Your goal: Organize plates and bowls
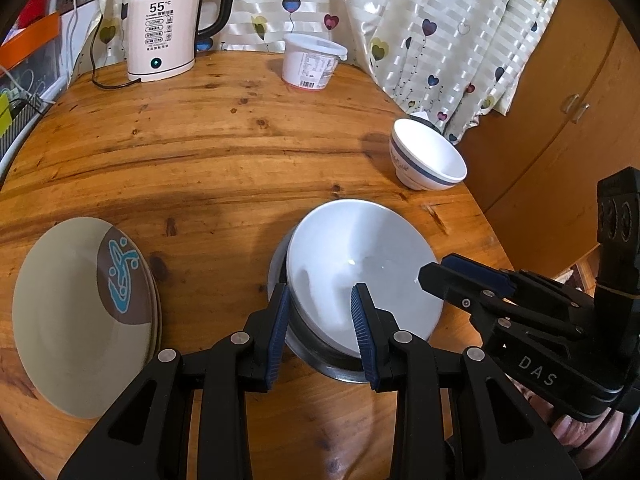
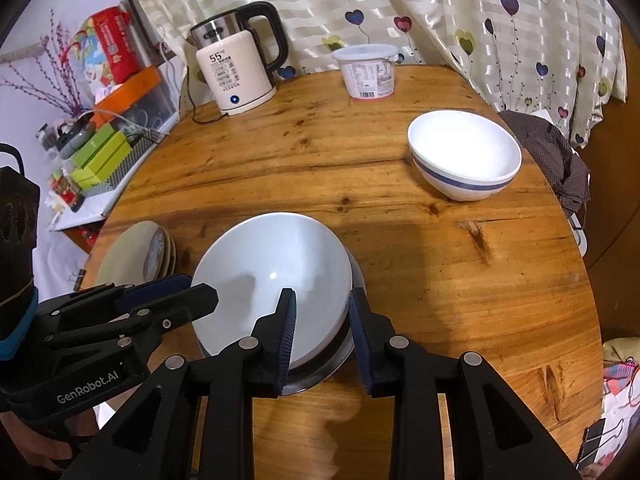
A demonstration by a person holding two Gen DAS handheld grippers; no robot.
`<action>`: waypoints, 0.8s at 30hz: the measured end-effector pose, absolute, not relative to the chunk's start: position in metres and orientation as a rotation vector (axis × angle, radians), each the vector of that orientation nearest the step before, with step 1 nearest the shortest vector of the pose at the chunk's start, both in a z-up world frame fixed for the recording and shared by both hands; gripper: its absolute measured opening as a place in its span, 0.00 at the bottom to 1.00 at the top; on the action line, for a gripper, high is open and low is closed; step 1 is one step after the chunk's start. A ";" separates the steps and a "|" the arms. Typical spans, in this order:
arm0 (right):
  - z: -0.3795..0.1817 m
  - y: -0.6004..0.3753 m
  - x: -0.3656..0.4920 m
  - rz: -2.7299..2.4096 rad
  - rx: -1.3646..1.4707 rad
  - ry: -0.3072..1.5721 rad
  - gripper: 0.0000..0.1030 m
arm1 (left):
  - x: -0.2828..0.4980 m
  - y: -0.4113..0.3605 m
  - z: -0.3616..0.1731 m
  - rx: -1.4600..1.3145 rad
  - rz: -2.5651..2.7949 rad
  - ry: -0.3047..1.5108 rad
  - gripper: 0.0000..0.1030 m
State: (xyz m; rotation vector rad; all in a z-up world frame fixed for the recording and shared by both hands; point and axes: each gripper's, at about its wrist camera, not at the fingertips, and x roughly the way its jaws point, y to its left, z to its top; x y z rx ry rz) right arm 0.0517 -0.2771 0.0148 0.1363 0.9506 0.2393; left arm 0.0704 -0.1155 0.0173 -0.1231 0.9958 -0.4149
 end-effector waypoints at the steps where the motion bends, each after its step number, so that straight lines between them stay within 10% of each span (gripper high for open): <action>1: 0.016 -0.278 0.052 0.239 0.137 0.948 0.26 | 0.071 -0.114 0.018 -0.126 -0.413 0.994 0.32; 24: 0.032 -0.308 0.055 0.200 0.194 0.906 0.33 | 0.082 -0.107 0.033 -0.124 -0.392 0.951 0.32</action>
